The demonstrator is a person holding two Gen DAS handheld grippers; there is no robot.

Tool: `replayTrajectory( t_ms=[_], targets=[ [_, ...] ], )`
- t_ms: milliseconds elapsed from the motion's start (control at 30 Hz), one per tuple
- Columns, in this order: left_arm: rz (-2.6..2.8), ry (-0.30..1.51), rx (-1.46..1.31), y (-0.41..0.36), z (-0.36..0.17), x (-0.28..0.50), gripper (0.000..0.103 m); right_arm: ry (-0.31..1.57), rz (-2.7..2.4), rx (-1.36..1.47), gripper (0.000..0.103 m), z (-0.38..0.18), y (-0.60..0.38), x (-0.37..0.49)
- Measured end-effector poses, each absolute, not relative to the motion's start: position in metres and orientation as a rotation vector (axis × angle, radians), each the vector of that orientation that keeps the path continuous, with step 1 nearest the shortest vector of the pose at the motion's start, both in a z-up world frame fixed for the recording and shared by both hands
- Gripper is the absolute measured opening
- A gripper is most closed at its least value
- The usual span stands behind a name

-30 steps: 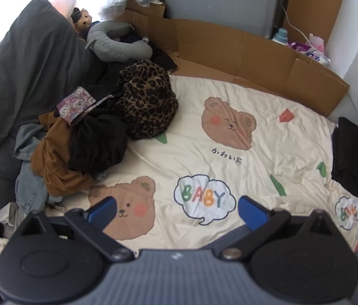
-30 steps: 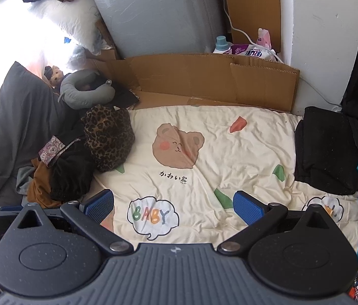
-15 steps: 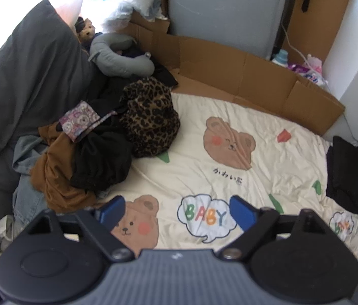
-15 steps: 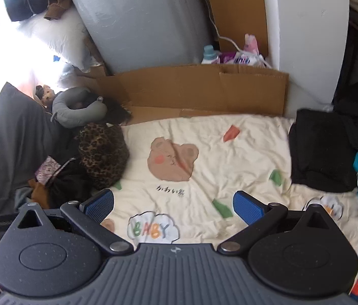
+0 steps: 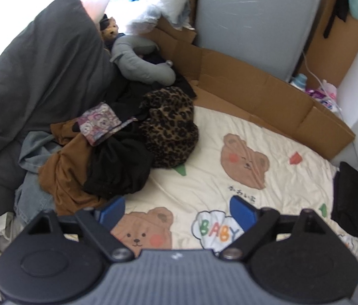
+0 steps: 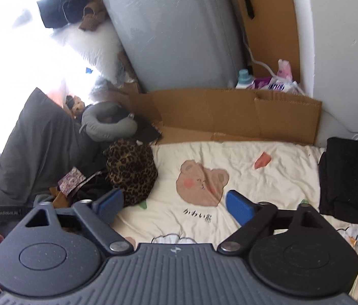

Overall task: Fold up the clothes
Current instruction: 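Move the left gripper toward the leopard-print garment and close on it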

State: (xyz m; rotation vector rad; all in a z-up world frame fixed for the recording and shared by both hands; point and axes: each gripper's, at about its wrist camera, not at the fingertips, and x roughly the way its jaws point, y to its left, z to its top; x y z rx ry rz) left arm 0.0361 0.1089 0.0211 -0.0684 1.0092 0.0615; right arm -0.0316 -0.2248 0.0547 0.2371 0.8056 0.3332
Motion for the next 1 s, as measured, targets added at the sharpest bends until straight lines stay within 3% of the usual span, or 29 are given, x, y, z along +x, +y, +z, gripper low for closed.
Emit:
replayTrajectory(
  t_ms=[233, 1000],
  targets=[
    [0.051, 1.009, -0.1, 0.124, 0.012, 0.054, 0.095, 0.83, 0.415, 0.245, 0.103, 0.053, -0.219, -0.012],
    [0.101, 0.999, -0.081, 0.153, -0.02, 0.131, 0.098, 0.921, 0.608, 0.048, 0.103, 0.05, -0.179, 0.096]
  ],
)
